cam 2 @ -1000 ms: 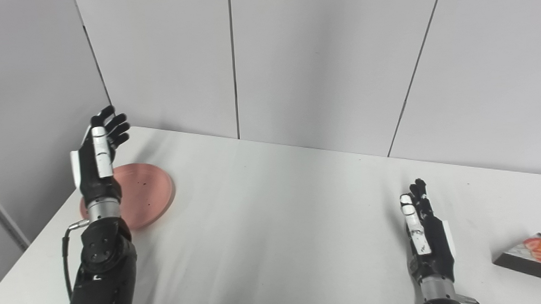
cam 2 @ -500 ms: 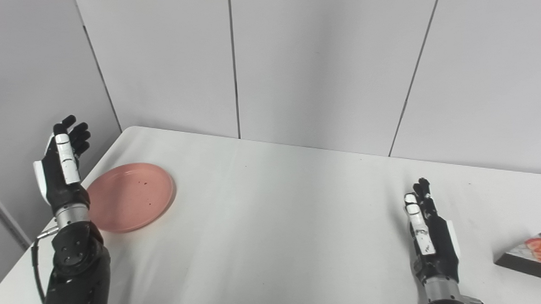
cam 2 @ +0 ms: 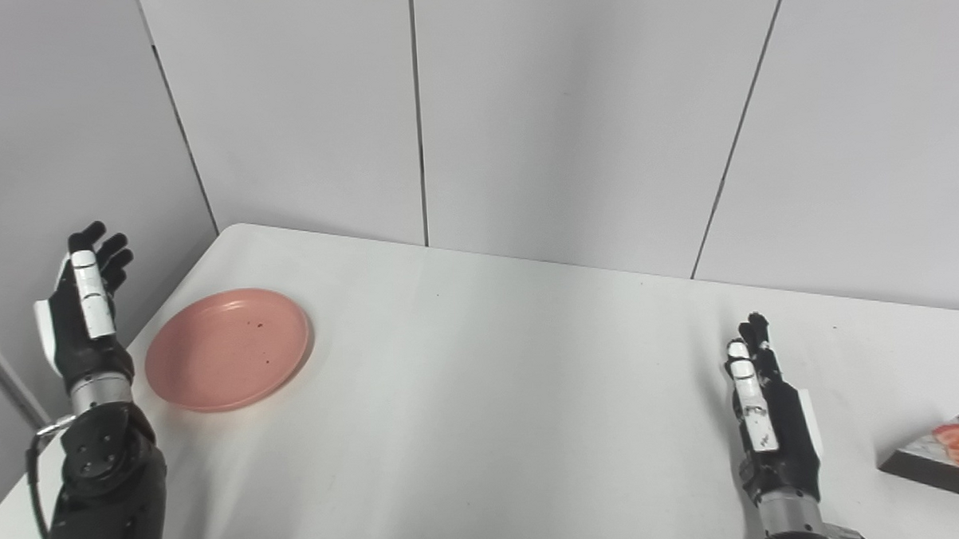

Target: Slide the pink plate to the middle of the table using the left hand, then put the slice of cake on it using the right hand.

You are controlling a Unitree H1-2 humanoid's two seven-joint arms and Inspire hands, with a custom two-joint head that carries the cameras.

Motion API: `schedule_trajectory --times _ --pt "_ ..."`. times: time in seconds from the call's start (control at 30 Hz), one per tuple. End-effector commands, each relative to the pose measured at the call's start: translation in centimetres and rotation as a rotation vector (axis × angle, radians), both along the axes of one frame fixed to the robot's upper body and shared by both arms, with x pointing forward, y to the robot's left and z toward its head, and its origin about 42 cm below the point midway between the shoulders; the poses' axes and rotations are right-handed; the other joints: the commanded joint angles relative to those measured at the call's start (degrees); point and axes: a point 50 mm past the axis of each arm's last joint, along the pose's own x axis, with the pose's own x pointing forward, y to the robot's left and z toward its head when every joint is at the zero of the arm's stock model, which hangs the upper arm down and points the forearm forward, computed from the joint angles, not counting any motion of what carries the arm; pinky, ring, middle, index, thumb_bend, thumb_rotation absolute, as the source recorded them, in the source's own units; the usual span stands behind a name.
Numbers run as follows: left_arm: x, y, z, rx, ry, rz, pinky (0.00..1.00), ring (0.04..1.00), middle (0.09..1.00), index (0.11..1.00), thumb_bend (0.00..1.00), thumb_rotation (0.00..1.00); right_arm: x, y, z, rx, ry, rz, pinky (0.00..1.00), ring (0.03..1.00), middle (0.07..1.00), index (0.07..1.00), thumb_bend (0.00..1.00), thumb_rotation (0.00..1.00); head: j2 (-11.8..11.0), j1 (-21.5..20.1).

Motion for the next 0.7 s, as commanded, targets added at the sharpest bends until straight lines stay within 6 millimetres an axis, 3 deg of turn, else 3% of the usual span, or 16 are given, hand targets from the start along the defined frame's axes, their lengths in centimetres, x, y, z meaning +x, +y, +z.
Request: schedule_trajectory --times 0.0,0.17,0.67 --pt "0.2 0.9 2.0 0.023 -0.039 -0.029 0.90 0.857 0.832 0.830 0.69 1.00 0.5 0.2 2.1 0.005 -0.063 0.011 1.00 1.000 1.000 1.000 0.45 0.77 0.0 0.0" --pt "0.3 0.9 1.3 0.014 0.003 -0.075 0.88 0.845 0.820 0.825 0.71 1.00 0.5 0.2 2.2 -0.006 -0.058 0.010 1.00 1.000 1.000 1.000 0.43 0.78 -0.1 0.0" --pt "1.1 0.4 0.5 0.058 0.168 -0.212 1.00 0.938 0.907 0.900 0.66 1.00 0.6 0.3 2.3 0.015 -0.062 0.011 1.00 1.000 1.000 1.000 0.42 0.76 -0.1 0.1"
